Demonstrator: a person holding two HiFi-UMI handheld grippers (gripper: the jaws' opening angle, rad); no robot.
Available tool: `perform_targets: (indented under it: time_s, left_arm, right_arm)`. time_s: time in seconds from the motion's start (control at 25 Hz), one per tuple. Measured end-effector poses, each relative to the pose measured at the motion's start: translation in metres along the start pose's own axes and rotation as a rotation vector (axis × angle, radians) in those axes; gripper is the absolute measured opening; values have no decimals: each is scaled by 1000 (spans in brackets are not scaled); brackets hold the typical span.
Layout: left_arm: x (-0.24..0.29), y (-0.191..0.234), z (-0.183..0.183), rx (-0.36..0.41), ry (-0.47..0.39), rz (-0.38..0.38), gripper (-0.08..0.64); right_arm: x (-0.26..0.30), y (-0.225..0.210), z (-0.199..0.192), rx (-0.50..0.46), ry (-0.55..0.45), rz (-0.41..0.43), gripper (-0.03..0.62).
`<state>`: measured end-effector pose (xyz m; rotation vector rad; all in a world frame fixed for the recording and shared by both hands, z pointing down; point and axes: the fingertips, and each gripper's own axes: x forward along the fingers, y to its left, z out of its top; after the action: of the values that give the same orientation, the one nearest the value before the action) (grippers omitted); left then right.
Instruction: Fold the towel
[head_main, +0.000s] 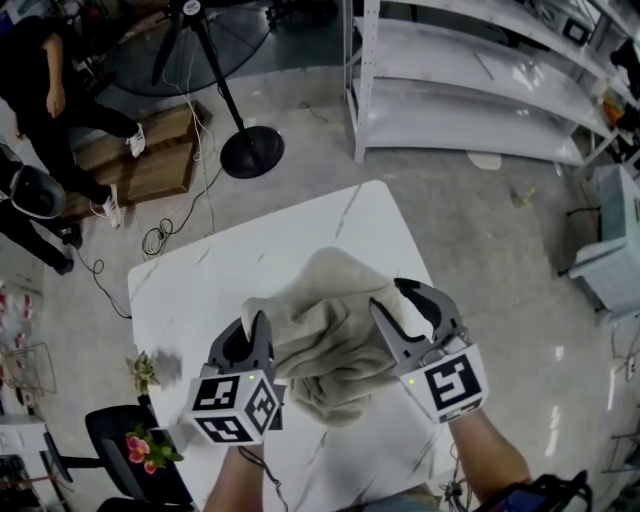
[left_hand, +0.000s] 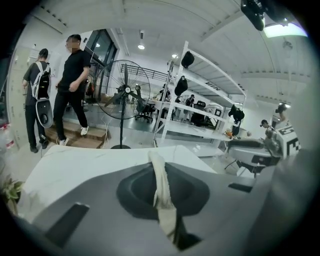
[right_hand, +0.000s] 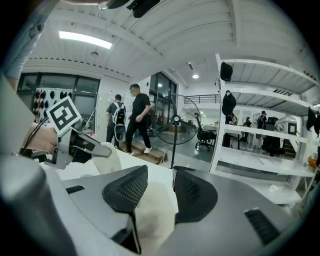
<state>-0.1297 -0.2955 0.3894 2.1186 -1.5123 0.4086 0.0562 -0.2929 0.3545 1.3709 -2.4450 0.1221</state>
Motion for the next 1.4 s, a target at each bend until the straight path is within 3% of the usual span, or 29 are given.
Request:
perform_targets:
  time_s: [0.32, 0.68, 1.12, 1.32, 1.4]
  left_arm:
    - [8, -2, -2, 6, 5, 13, 17]
    - [15, 7, -8, -22, 17, 29, 17]
    - [22, 24, -17, -44, 32, 44, 17]
    - [24, 25, -16, -36, 36, 42, 17]
    - [23, 26, -15, -28, 34, 43, 17]
  right_arm:
    - [60, -15, -9, -65, 49, 94, 179]
    - [122, -5, -41, -117, 136, 281, 204]
    - [179, 5, -110, -116, 367, 423, 285]
    - [180, 9, -113, -130, 422, 459, 275]
    - [180, 10, -113, -138, 427, 475, 241]
